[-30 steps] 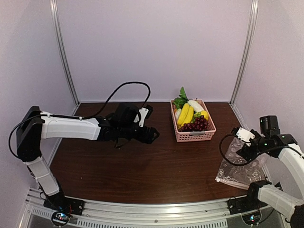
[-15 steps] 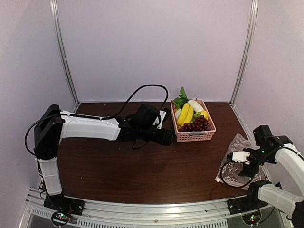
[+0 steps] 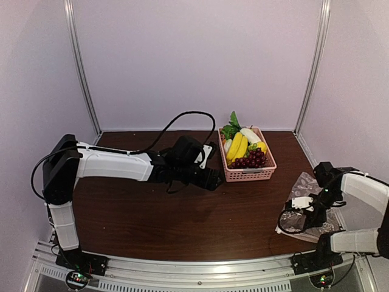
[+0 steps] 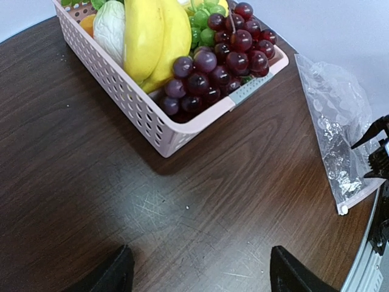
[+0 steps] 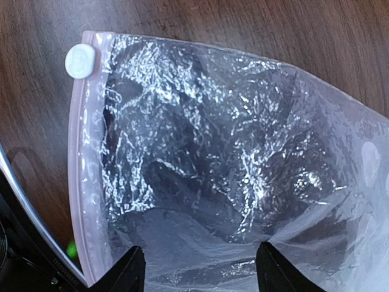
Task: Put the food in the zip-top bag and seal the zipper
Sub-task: Adjust the zipper food storage bag at the corner of the board.
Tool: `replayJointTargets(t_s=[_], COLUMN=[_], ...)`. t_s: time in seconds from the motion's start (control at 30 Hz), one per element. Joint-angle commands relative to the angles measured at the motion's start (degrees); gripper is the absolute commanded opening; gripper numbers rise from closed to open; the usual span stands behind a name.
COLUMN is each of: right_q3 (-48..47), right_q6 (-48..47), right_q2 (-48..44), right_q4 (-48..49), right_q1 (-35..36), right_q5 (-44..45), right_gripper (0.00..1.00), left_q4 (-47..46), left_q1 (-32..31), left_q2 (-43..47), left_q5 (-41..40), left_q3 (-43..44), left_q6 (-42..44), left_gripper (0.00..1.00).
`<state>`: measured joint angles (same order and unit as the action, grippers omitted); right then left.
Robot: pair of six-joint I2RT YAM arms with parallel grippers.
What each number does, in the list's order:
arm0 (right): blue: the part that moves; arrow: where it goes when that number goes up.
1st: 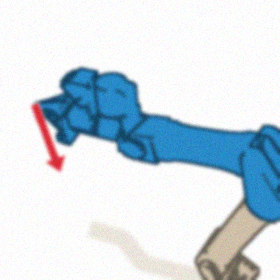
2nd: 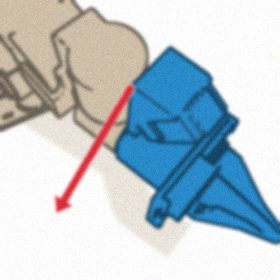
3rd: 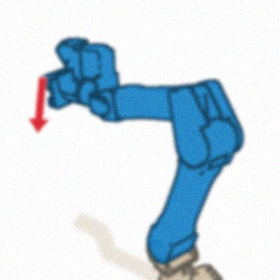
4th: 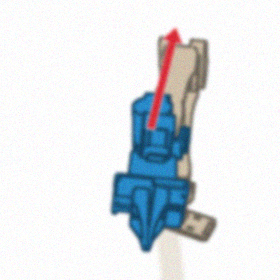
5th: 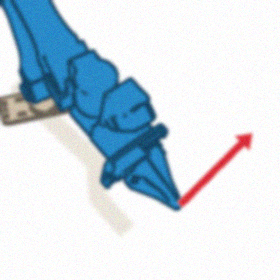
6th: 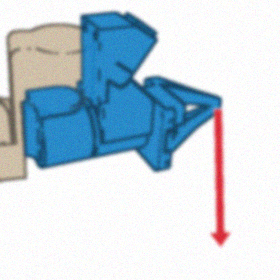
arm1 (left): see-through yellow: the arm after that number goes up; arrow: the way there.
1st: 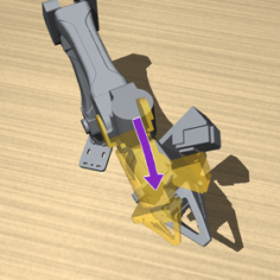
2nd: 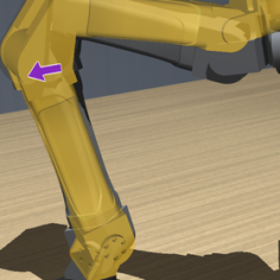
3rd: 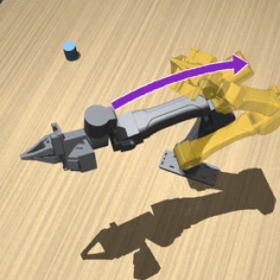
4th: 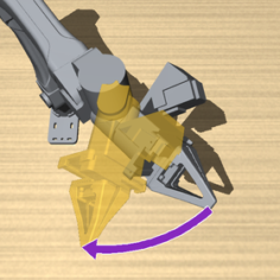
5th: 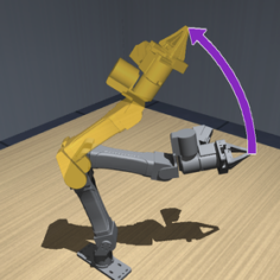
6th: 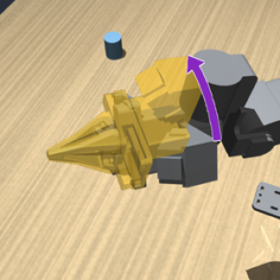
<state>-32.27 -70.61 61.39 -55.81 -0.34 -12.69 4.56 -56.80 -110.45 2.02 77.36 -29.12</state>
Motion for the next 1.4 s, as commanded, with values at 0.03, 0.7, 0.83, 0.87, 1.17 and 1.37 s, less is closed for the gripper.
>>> replayJointTargets(t_s=[0.03, 0.7, 0.83, 0.87, 1.17, 1.37], right_q3=[-2.6, -13.0, -18.7, -20.4, -42.1, -37.6], right_q6=[2.5, 15.9, 18.4, 18.9, 18.0, 21.1], right_q2=[6.2, 24.5, 30.0, 31.7, 38.5, 20.2], right_q4=[3.1, 11.9, 11.7, 11.2, -7.3, -8.0], right_q1=[0.3, 26.8, 36.0, 38.4, 45.9, 40.5], right_q5=[-2.9, -7.2, -9.3, -9.6, -17.7, -16.8], right_gripper=[0.55, 0.03, 0.03, 0.03, 0.01, 0.28], left_q4=[0.1, -1.4, 0.0, 0.5, 4.0, 1.6], left_q1=[-0.3, -0.3, -0.3, -0.3, -0.3, -1.5], left_q2=[2.6, 22.6, 30.6, 32.2, 40.8, 38.4], left_q5=[1.2, -5.8, -8.0, -8.3, -6.9, 3.8], left_q3=[0.6, -16.0, -20.6, -21.4, -25.6, -25.2], left_q6=[3.4, 13.2, 15.1, 15.5, 21.0, 30.1], left_gripper=[0.79, 0.73, 0.73, 0.74, 0.74, 0.94])
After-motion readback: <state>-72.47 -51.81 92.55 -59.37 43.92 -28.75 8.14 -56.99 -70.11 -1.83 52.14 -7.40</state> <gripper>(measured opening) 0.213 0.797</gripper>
